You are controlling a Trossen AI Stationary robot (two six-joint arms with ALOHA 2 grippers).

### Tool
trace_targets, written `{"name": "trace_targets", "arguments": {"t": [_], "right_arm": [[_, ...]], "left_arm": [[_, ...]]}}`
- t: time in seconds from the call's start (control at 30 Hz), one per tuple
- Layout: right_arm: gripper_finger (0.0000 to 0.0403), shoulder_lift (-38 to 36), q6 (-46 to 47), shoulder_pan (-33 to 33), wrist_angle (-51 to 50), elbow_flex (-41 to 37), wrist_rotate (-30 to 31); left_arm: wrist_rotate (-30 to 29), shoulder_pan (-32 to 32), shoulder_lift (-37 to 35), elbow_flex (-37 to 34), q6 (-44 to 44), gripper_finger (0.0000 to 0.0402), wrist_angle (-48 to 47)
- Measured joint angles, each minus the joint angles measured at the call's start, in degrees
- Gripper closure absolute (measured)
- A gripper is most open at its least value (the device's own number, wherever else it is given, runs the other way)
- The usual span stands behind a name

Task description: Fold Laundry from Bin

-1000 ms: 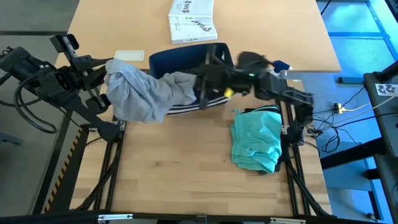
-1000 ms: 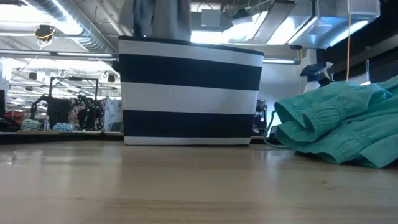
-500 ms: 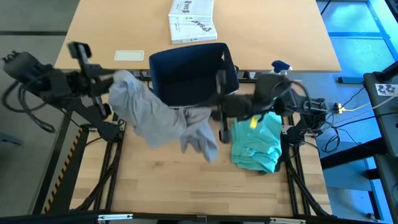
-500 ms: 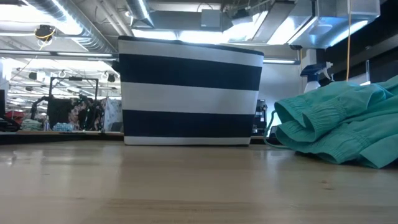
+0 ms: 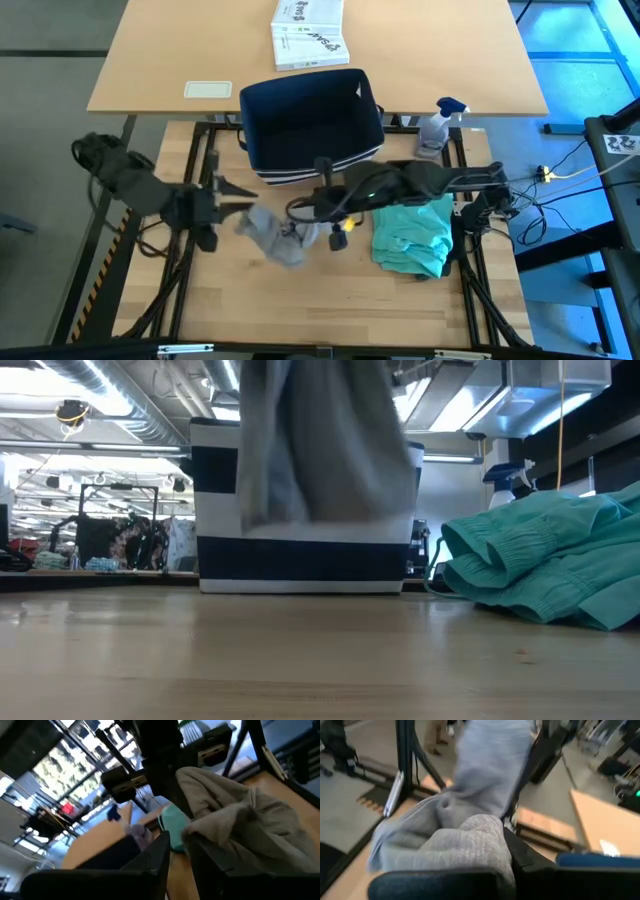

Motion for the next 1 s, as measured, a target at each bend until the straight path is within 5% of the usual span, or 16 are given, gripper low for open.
{"name": "trace_targets", "arguments": {"t": [0.2,0.57,0.77,1.0], "right_arm": [[0.0402,0.0,2.18,-0.38,3.18,-13.03,-0.01],[0.0398,-0.02,5.69,-0.33,33.43,-38.36,-4.79],[0.0376,-0.11,8.33,-0.75,35.23,-43.56,-1.48],[0.0305,-0.11,10.78,-0.72,35.02,-44.79,-1.09]], "left_arm": [[-0.49,-2.41,-0.42,-13.88,-7.86,0.0332,3.5],[-1.34,-3.84,-5.46,-36.2,-13.87,0.0332,24.63],[-2.66,-2.1,-7.11,-44.24,-15.54,0.0334,31.35],[-4.92,6.46,-7.18,-47.67,-18.31,0.0314,31.14]]}}
